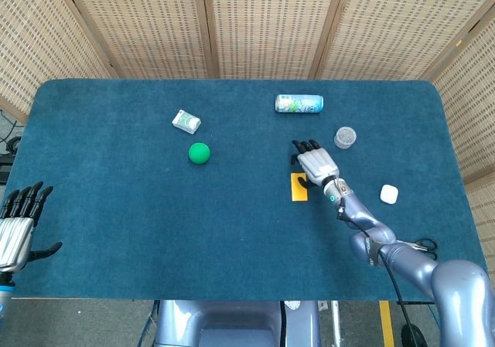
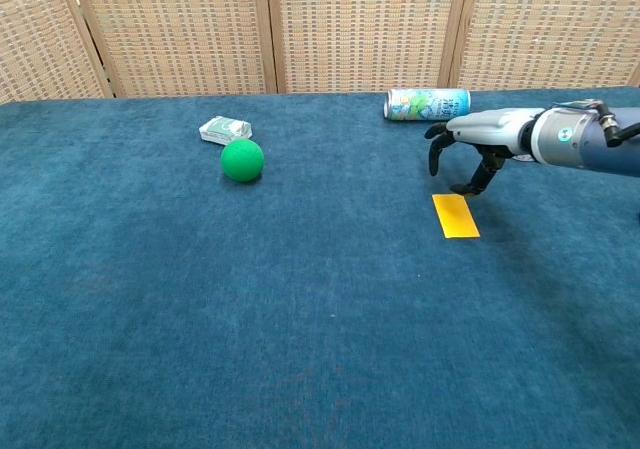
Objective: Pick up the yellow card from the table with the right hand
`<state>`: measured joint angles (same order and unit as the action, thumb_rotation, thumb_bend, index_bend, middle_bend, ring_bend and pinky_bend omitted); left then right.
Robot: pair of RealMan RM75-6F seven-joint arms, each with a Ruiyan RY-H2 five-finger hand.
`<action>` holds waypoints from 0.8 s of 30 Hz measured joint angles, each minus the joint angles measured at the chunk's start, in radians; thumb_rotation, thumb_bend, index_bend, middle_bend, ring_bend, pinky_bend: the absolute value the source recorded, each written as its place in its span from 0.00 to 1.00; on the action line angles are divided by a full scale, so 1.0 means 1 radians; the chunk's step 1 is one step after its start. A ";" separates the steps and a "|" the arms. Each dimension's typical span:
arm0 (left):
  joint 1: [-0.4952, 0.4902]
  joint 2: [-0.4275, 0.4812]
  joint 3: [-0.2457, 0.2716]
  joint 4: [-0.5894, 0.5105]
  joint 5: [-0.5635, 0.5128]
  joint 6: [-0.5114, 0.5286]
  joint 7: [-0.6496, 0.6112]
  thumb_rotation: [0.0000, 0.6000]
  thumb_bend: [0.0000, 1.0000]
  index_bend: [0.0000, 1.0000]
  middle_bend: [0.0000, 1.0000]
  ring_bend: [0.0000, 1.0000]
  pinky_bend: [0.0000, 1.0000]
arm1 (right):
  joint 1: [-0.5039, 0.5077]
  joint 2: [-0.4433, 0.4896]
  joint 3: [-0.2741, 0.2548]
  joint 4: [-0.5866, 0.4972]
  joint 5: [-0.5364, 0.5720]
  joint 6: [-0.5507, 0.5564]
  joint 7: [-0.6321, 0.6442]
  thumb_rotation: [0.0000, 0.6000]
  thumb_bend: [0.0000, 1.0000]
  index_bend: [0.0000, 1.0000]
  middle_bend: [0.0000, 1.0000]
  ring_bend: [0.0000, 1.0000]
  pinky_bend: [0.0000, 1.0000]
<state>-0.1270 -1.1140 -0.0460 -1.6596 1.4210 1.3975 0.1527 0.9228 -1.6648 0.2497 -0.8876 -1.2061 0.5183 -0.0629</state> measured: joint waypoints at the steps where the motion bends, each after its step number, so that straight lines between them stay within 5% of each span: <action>1: 0.000 0.000 0.000 0.000 0.000 0.000 0.000 1.00 0.13 0.00 0.00 0.00 0.00 | 0.001 -0.001 -0.001 -0.002 -0.001 0.003 -0.001 1.00 0.47 0.32 0.00 0.00 0.00; 24: -0.001 0.003 0.002 -0.004 -0.002 -0.002 -0.004 1.00 0.13 0.00 0.00 0.00 0.00 | 0.022 -0.021 -0.035 0.001 0.037 -0.010 -0.069 1.00 0.47 0.33 0.00 0.00 0.00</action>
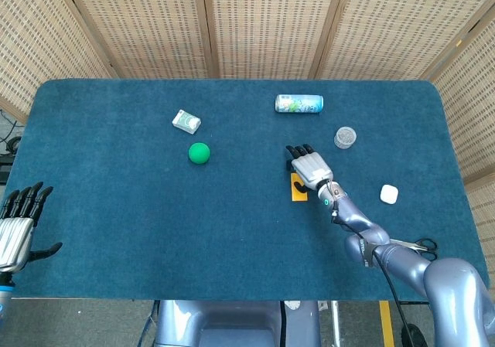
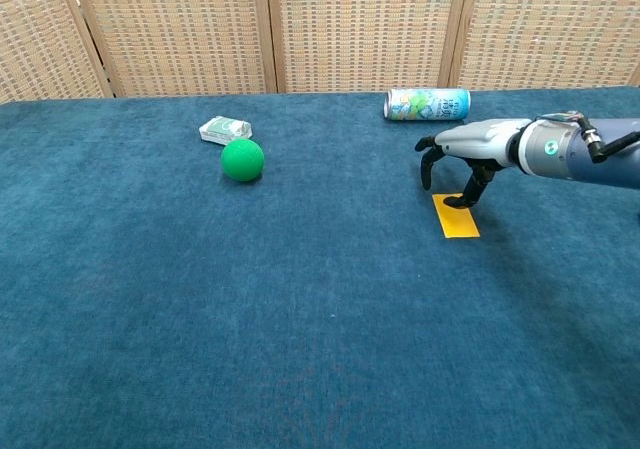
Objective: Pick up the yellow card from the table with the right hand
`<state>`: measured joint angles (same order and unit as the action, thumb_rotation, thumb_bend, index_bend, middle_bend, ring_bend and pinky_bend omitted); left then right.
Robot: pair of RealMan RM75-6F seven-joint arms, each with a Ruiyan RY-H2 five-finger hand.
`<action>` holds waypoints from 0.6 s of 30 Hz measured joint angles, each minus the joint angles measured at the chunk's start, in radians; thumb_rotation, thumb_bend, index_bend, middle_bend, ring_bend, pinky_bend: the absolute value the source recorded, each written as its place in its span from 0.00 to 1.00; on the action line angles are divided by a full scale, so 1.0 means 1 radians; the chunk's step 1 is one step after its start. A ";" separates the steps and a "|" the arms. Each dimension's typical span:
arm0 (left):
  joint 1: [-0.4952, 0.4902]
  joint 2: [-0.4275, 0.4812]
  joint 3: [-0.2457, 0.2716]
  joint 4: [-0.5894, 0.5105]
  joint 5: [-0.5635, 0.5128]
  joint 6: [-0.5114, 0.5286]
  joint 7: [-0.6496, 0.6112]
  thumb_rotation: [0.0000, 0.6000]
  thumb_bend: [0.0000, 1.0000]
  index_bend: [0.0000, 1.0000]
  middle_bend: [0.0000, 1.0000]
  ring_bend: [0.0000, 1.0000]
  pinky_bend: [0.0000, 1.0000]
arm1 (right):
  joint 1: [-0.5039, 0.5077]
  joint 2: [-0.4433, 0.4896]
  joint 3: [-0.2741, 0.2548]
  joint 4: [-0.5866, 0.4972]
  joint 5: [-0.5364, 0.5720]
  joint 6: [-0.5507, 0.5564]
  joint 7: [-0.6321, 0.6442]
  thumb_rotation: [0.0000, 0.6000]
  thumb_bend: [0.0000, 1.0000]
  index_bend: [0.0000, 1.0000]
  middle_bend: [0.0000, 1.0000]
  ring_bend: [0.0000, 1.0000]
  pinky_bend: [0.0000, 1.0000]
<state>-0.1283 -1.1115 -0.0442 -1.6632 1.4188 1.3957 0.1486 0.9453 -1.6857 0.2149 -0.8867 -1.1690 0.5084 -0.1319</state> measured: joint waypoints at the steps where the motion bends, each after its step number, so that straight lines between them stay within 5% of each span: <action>1: 0.000 0.000 0.000 0.000 0.000 0.000 0.000 1.00 0.13 0.00 0.00 0.00 0.00 | 0.000 -0.002 -0.002 0.003 0.002 -0.002 -0.003 1.00 0.47 0.33 0.00 0.00 0.00; 18: -0.001 0.001 0.001 -0.001 -0.001 0.000 -0.002 1.00 0.13 0.00 0.00 0.00 0.00 | -0.004 0.000 -0.040 -0.006 0.006 -0.010 -0.030 1.00 0.47 0.43 0.00 0.00 0.00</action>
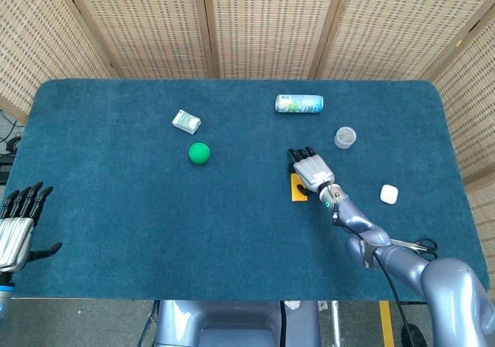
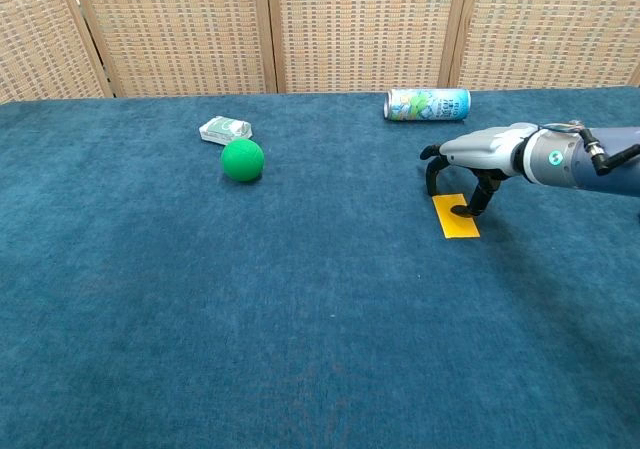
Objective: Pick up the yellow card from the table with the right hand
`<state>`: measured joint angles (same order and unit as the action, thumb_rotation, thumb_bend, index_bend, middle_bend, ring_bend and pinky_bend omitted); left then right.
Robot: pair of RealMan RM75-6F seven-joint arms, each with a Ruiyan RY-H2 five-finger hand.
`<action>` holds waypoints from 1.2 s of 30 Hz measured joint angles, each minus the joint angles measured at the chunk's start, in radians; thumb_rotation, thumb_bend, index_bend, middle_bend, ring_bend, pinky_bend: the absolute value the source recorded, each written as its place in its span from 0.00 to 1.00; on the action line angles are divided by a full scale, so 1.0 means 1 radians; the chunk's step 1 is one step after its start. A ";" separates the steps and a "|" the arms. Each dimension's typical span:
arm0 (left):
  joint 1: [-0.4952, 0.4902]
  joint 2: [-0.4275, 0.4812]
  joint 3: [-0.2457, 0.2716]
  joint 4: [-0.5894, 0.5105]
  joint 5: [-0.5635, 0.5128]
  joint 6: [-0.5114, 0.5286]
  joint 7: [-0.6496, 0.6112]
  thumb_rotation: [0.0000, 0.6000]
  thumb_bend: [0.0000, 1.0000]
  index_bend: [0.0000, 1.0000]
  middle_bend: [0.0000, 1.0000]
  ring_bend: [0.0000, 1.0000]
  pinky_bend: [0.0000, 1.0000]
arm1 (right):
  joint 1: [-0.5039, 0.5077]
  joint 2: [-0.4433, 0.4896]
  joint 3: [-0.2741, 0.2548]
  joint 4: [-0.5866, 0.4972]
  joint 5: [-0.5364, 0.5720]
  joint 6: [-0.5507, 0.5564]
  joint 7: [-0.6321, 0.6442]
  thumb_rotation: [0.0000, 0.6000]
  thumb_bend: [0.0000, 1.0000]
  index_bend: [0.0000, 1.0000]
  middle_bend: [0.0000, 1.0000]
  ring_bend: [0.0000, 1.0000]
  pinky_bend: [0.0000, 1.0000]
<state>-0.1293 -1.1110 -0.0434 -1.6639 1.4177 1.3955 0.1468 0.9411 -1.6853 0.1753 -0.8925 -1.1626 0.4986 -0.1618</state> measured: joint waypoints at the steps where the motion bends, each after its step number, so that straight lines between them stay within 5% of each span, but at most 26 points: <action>1: 0.000 0.000 0.000 0.000 0.000 0.000 0.000 1.00 0.13 0.00 0.00 0.00 0.00 | -0.002 0.004 -0.003 -0.007 -0.004 0.005 -0.001 1.00 0.47 0.43 0.00 0.00 0.00; 14: -0.001 0.000 0.002 0.000 0.002 0.000 0.001 1.00 0.13 0.00 0.00 0.00 0.00 | -0.054 0.102 -0.035 -0.157 -0.062 0.109 -0.003 1.00 0.47 0.45 0.00 0.00 0.00; 23: -0.001 0.000 0.002 0.000 0.002 0.000 0.000 1.00 0.13 0.00 0.00 0.00 0.00 | -0.083 0.141 -0.012 -0.203 -0.074 0.207 0.004 1.00 0.46 0.45 0.00 0.00 0.00; 36: -0.002 0.001 0.002 -0.001 0.000 -0.001 -0.002 1.00 0.13 0.00 0.00 0.00 0.00 | -0.061 0.083 -0.013 -0.105 -0.066 0.196 -0.021 1.00 0.45 0.44 0.00 0.00 0.00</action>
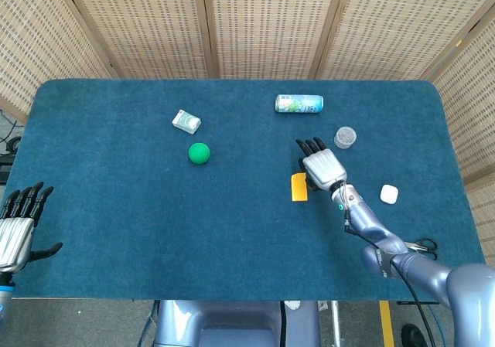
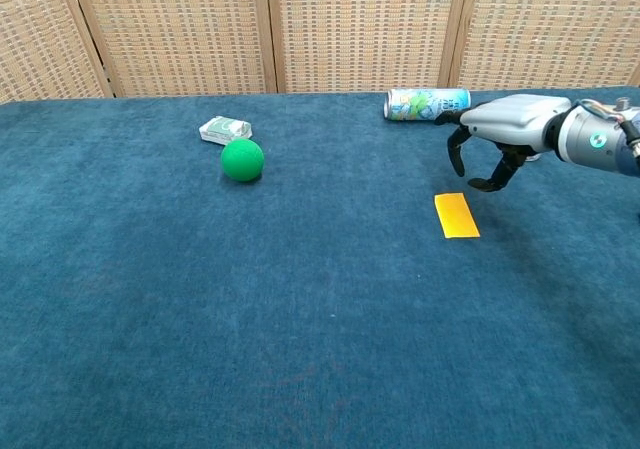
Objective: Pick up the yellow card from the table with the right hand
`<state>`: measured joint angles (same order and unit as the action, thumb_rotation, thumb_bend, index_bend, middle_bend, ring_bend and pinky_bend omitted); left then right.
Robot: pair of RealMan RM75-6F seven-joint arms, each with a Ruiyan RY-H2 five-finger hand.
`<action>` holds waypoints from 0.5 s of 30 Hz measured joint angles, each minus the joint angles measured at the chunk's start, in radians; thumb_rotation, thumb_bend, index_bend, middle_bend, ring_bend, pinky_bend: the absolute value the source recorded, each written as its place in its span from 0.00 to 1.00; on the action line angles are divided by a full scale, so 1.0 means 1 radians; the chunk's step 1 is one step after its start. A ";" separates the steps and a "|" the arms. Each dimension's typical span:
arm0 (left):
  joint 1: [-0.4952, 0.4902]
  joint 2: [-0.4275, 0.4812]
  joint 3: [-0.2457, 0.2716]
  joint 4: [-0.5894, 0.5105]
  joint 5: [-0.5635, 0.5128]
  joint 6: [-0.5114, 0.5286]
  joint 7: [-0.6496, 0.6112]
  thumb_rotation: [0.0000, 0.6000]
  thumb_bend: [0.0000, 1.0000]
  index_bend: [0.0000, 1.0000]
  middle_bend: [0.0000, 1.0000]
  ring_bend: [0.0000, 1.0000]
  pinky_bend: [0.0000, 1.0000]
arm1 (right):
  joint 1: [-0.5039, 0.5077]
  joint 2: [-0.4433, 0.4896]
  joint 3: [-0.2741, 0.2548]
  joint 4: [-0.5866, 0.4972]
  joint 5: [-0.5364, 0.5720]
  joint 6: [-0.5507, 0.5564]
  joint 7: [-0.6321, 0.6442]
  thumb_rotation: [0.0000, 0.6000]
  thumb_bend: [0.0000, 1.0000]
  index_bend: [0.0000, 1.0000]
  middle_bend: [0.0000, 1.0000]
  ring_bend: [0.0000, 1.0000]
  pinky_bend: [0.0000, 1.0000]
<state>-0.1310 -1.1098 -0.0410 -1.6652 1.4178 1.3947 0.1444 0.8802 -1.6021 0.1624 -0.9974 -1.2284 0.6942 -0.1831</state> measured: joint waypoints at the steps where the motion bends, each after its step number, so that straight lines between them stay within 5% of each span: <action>1: 0.000 0.000 0.000 0.000 0.000 0.000 0.000 1.00 0.13 0.00 0.00 0.00 0.00 | 0.001 -0.003 -0.001 0.005 0.000 -0.003 0.000 1.00 0.44 0.43 0.00 0.00 0.00; 15: -0.002 0.001 0.000 -0.002 -0.003 -0.004 0.000 1.00 0.13 0.00 0.00 0.00 0.00 | 0.045 -0.075 0.000 0.119 -0.003 -0.050 0.009 1.00 0.44 0.40 0.00 0.00 0.00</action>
<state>-0.1332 -1.1088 -0.0408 -1.6676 1.4151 1.3911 0.1445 0.9251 -1.6774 0.1626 -0.8783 -1.2314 0.6445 -0.1741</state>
